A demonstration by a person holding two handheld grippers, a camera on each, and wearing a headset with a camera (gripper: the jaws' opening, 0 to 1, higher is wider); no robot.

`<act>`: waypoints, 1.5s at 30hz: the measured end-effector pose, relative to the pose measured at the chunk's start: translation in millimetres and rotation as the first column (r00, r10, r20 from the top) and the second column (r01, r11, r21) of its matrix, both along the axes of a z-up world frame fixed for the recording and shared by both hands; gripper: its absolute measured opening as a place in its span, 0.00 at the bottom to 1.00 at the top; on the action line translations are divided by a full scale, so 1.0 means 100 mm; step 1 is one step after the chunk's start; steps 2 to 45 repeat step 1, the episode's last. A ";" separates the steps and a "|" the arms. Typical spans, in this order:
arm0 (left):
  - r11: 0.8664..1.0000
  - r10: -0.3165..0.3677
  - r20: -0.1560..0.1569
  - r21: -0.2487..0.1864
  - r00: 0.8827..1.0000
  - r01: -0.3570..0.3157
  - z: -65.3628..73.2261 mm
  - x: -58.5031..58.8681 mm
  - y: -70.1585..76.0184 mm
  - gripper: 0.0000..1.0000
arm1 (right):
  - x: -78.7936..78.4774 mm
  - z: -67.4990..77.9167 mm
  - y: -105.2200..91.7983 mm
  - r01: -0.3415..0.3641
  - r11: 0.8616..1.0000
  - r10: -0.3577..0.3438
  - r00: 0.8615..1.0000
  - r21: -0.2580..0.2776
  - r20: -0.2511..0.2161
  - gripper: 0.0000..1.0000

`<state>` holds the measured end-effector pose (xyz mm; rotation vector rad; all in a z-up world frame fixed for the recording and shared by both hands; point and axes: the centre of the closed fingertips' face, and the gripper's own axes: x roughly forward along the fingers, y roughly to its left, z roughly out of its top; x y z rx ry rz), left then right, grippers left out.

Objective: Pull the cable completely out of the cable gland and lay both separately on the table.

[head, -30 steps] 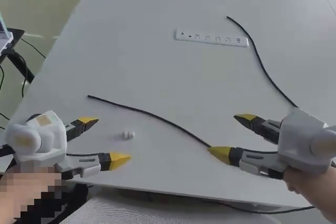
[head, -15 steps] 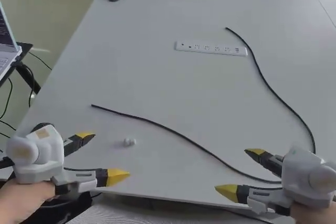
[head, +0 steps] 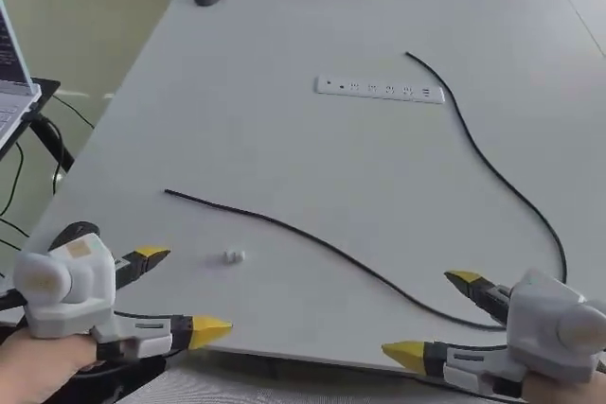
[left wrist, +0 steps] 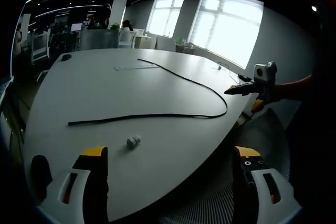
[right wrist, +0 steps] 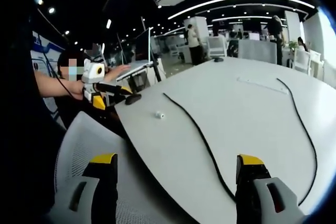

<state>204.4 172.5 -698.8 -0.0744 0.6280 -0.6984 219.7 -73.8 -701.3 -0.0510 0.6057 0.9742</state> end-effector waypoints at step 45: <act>1.000 -0.002 0.001 0.003 1.000 0.002 0.00 0.00 0.00 0.99 | 0.00 0.00 0.00 -0.002 1.000 0.002 1.000 0.000 -0.001 0.94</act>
